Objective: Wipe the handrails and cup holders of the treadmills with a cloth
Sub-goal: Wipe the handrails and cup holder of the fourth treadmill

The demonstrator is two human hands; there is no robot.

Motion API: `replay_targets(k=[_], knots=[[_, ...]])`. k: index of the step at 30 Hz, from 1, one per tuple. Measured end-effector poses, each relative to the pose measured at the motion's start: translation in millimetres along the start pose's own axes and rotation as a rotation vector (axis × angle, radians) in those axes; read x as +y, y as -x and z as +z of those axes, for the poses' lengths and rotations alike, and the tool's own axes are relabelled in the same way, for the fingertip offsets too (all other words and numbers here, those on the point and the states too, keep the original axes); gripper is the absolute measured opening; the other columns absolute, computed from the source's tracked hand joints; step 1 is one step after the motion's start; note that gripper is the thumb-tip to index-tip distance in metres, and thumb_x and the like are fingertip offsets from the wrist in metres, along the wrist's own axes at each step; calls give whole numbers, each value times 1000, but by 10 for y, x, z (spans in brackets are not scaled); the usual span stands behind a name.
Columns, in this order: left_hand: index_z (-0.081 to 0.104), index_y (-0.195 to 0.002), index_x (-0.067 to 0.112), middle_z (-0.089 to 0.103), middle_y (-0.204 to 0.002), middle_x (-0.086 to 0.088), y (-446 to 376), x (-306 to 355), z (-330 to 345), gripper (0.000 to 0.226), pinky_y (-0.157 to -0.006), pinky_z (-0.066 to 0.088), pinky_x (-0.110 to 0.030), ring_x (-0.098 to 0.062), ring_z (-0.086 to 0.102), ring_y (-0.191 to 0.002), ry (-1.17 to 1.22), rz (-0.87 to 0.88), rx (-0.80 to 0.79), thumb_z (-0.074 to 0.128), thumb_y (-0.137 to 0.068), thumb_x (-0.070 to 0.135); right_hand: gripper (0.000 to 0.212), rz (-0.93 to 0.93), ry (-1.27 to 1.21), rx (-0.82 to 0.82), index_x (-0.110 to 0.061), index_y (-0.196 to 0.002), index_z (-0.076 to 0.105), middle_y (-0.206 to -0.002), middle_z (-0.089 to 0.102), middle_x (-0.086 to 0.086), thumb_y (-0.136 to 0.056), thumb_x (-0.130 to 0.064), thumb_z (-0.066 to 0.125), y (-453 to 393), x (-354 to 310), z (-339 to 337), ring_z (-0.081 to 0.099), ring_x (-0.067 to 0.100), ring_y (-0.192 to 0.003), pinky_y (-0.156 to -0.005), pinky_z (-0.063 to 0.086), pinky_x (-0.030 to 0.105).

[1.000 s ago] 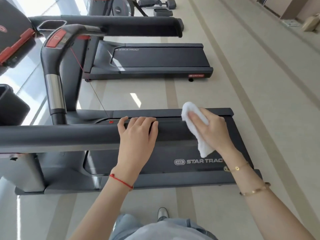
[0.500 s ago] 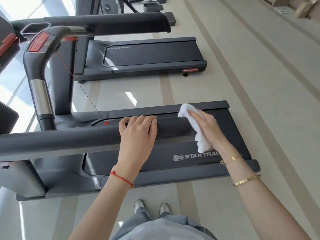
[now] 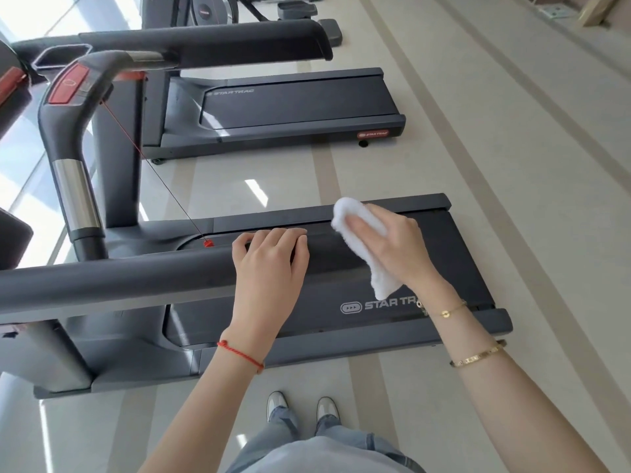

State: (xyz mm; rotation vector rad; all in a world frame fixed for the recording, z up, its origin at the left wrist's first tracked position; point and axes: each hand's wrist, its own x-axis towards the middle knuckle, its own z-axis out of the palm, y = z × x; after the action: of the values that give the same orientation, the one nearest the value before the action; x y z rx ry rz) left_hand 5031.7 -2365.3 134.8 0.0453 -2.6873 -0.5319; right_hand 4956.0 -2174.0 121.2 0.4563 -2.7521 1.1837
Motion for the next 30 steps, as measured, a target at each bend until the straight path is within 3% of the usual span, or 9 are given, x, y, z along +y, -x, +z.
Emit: replay_targets(k=[2,5,9,13,16,19,21,27,30], knots=[[71,-104,19,71,-99,7,2,-2,2,25,-103,30,-38,-18,61,-91,4,-3,-4,47,-102,22,25,226,-318,8,-32,-84,62,-71,63,-8,-93,-52,50,87,83,-32,59,11,-68,-68,46,32],[71,-104,19,72,-99,6,2,-1,9,25,-103,31,-39,-19,62,-90,7,-2,-7,47,-101,22,23,263,-356,82,-34,-90,60,-79,63,-12,-92,-55,50,272,88,51,60,8,-75,-72,49,34],[72,-101,18,72,-95,6,-3,-10,10,25,-101,34,-40,-20,62,-87,-1,6,2,47,-101,21,32,-23,-63,177,-39,-116,55,-108,55,-20,-90,-58,51,352,-81,158,55,-1,-98,-81,41,16],[72,-100,19,71,-93,6,-1,-20,15,24,-100,34,-39,-19,60,-86,3,7,-1,48,-101,20,30,-116,241,89,-38,-93,61,-79,57,-16,-87,-65,48,58,-234,129,53,5,-70,-57,36,21],[72,-102,19,72,-95,6,5,-16,12,22,-101,33,-39,-19,61,-87,18,2,17,50,-100,19,37,57,30,-28,-28,-76,57,-65,58,-8,-90,-61,50,-33,-61,25,56,11,-63,-59,42,29],[72,-104,20,71,-97,7,8,-6,12,23,-102,31,-37,-18,61,-90,28,-5,19,49,-101,21,33,263,-323,-5,-24,-83,63,-76,63,0,-93,-54,52,79,70,-26,58,14,-70,-70,45,34],[71,-104,20,71,-97,7,12,-10,12,24,-102,29,-35,-17,61,-91,32,-7,14,48,-101,22,30,305,-379,47,-28,-89,63,-81,65,-3,-93,-55,51,193,84,27,60,12,-76,-73,47,33],[71,-105,20,71,-95,7,4,0,3,25,-101,28,-34,-17,61,-91,16,-9,-6,46,-102,23,28,21,-74,189,-41,-114,52,-108,53,-19,-92,-56,50,377,-46,168,56,2,-96,-77,46,19],[71,-105,19,70,-93,6,4,-1,0,25,-100,29,-34,-19,60,-89,14,-4,-5,47,-102,22,30,-38,119,119,-32,-89,57,-82,58,-12,-87,-62,51,113,-136,109,56,8,-73,-62,47,28]])
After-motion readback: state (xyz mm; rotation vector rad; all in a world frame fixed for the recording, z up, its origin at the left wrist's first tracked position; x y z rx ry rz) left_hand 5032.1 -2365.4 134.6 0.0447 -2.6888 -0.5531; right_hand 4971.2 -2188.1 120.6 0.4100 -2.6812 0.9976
